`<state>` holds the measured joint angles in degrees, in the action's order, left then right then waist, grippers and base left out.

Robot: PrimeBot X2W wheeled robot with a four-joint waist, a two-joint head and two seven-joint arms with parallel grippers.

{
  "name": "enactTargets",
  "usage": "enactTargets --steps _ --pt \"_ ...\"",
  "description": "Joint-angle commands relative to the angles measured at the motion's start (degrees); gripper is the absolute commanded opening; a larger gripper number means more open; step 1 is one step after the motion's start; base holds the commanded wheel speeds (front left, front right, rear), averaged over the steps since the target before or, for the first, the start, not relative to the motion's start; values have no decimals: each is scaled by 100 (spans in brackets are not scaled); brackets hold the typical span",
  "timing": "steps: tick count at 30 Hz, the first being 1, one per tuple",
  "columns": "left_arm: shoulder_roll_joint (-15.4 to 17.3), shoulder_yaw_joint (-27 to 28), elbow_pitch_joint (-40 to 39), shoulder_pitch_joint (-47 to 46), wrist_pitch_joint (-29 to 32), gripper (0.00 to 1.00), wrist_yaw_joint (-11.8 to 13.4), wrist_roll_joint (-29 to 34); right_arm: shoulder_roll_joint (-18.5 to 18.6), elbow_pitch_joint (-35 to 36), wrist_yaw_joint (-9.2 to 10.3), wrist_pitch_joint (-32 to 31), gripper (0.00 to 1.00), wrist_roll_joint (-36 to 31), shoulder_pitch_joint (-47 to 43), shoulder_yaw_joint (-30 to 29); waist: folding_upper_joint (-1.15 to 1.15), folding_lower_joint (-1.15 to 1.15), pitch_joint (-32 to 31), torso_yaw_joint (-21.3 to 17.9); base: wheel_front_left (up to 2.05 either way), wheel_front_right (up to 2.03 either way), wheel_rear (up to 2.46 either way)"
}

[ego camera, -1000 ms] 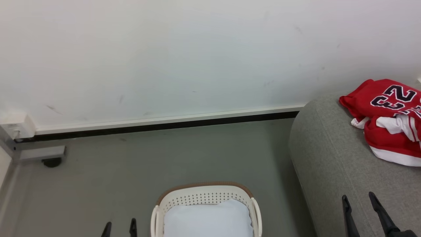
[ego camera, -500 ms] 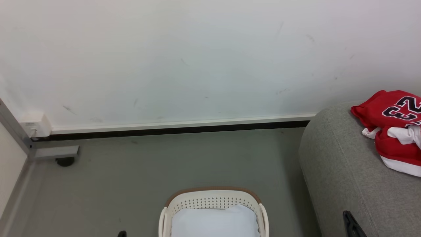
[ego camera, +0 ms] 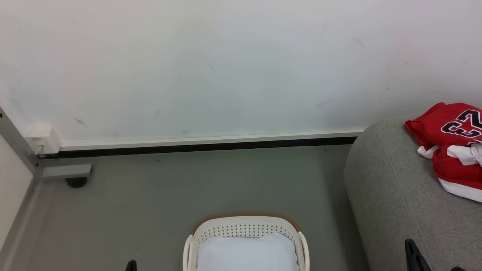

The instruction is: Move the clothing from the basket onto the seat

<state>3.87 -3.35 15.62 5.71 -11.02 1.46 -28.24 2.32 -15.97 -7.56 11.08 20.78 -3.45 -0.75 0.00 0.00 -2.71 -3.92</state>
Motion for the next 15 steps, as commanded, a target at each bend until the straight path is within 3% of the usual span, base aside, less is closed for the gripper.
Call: enactTargets --steps 1,15 --pt "10 67 -94 -167 63 0 -48 -275 35 103 2 -57 0 279 208 -47 0 0 4 6 0 0 0" --pt "-10 247 -115 -374 393 0 -216 -1483 44 128 3 -394 0 1623 364 -153 0 0 41 56 0 0 0"
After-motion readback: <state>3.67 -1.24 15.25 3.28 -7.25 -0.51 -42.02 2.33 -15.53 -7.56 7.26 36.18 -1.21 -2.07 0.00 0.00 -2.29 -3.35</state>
